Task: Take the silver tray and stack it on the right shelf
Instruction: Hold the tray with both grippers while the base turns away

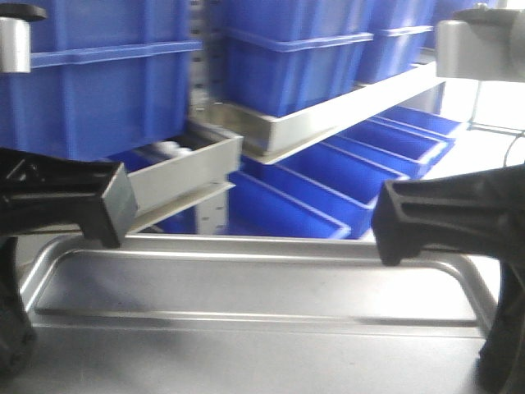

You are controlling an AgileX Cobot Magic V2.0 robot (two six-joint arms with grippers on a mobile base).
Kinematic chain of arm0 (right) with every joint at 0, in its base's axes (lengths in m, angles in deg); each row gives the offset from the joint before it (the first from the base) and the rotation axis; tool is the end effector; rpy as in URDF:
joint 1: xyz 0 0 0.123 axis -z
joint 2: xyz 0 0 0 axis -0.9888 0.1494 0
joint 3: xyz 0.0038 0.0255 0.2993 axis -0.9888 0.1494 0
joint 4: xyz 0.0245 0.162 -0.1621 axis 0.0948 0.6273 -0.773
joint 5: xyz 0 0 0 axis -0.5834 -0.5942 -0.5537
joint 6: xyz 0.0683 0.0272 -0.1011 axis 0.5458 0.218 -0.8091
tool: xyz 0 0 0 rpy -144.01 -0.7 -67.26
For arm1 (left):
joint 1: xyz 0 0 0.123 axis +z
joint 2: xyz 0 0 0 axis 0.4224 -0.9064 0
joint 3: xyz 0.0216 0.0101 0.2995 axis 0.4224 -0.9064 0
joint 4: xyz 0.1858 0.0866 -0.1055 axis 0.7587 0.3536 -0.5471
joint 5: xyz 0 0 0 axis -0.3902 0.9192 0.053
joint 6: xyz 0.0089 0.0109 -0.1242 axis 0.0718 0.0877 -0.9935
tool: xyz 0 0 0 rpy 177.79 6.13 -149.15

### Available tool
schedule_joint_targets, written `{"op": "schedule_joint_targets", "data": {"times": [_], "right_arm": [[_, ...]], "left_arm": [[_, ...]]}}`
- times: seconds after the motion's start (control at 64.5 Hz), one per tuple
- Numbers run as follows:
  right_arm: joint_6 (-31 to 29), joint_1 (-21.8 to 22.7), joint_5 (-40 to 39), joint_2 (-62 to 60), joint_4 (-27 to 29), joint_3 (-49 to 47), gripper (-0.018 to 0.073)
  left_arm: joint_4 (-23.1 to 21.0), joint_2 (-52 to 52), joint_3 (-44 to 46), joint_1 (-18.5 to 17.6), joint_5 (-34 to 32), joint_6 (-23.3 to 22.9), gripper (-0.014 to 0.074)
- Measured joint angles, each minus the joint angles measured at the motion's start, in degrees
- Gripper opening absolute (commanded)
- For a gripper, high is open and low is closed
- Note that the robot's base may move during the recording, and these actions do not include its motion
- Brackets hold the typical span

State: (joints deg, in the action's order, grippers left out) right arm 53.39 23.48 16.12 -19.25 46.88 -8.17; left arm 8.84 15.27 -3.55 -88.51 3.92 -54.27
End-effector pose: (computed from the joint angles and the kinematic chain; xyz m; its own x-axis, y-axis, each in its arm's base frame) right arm 0.1153 0.1396 0.2276 -0.9486 0.1350 -0.2863 0.0905 0.9824 0.1634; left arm 0.1074 -0.1660 0.2373 -0.9540 0.1036 -0.2814 0.1377 0.9850 -0.1042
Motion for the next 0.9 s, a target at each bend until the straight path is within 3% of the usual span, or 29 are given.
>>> {"op": "schedule_joint_targets", "data": {"times": [0.9], "right_arm": [[0.1,-0.5,7.2,-0.5,1.0,-0.4,0.0059]], "left_arm": [[-2.3,-0.1,0.6,-0.6,-2.8,0.8,-0.0092]]}}
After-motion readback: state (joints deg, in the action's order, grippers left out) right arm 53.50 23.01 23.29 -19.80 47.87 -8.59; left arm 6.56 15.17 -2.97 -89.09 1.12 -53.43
